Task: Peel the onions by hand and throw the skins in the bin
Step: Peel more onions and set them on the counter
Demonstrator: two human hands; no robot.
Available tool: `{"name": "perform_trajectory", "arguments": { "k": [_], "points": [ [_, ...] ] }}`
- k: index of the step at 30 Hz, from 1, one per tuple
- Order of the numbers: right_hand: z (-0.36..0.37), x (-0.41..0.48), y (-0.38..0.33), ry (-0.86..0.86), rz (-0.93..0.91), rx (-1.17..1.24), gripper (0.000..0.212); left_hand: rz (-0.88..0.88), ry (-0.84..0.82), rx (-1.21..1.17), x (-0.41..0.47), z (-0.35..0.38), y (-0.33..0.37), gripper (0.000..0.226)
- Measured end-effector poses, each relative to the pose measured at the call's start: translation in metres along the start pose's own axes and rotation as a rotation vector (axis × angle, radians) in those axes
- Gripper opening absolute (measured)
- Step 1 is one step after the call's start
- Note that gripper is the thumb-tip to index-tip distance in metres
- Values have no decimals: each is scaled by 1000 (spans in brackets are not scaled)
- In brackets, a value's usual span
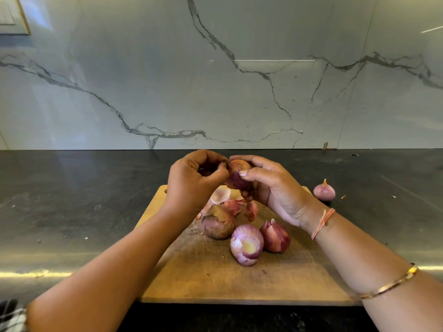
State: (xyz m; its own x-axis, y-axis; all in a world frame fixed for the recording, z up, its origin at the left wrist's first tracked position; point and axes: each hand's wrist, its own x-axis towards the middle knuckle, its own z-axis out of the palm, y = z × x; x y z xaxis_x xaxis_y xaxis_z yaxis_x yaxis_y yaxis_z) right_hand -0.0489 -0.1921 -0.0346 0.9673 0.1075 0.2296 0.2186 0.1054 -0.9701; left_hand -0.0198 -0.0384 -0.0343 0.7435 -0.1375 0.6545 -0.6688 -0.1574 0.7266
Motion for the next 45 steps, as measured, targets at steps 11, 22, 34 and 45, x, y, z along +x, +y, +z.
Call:
{"name": "perform_trajectory", "arguments": {
  "k": [11,22,34,45],
  "points": [
    [-2,-1,0,14,-17,31,28,-54,6,-36,1,-1,0,20],
    [-3,0,-4,103,-11,97,29,-91,53,56,2,-2,-5,23],
    [-5,-1,-1,53,-44,2,24,-100,-172,-71,-6,0,4,21],
    [-4,-2,-1,40,-83,-79,32,-118,-182,-116,-5,-1,5,28]
  ]
}}
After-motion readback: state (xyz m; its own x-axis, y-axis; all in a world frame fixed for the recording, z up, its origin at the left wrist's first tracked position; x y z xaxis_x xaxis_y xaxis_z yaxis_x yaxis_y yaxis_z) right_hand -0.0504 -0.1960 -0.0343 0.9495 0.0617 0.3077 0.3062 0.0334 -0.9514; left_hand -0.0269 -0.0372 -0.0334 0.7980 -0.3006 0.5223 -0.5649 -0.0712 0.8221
